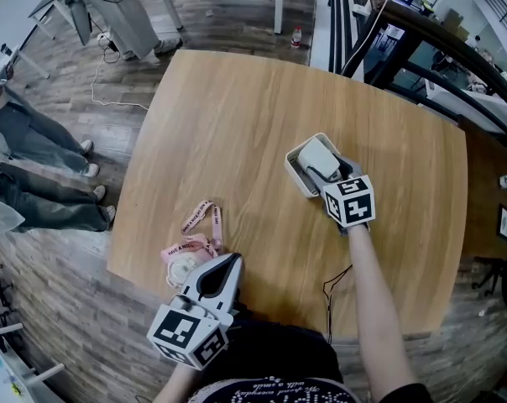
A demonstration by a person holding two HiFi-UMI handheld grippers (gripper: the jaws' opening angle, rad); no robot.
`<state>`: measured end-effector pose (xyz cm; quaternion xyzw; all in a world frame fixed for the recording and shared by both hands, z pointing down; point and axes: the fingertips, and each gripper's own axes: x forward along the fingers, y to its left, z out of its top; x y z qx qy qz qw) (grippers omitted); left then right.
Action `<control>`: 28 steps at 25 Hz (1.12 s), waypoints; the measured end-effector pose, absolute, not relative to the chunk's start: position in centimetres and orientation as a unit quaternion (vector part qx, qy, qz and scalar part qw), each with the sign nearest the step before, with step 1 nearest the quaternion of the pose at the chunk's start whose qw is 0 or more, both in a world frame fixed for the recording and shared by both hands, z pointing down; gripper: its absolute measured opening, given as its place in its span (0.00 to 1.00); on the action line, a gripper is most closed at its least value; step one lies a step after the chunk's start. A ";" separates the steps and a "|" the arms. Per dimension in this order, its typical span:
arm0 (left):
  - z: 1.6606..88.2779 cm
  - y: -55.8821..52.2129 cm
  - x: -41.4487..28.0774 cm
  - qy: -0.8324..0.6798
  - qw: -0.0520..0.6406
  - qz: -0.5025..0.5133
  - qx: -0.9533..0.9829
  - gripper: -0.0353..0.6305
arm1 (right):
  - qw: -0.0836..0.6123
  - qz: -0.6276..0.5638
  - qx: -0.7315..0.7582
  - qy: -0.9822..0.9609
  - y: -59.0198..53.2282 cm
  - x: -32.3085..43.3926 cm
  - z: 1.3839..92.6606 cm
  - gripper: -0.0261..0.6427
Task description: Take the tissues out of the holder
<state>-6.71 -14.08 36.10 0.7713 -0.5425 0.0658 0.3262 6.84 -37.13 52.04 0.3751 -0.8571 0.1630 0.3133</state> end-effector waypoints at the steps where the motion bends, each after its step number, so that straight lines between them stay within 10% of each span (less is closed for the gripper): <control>1: 36.1 -14.0 -6.8 -0.544 0.327 0.066 0.770 0.06 | 0.315 0.162 0.373 -0.858 -37.1 6.8 52.1 0.48; 28: 35.9 -13.9 -7.0 -0.547 0.322 0.059 0.770 0.06 | 0.315 0.160 0.381 -0.854 -37.2 7.1 52.3 0.46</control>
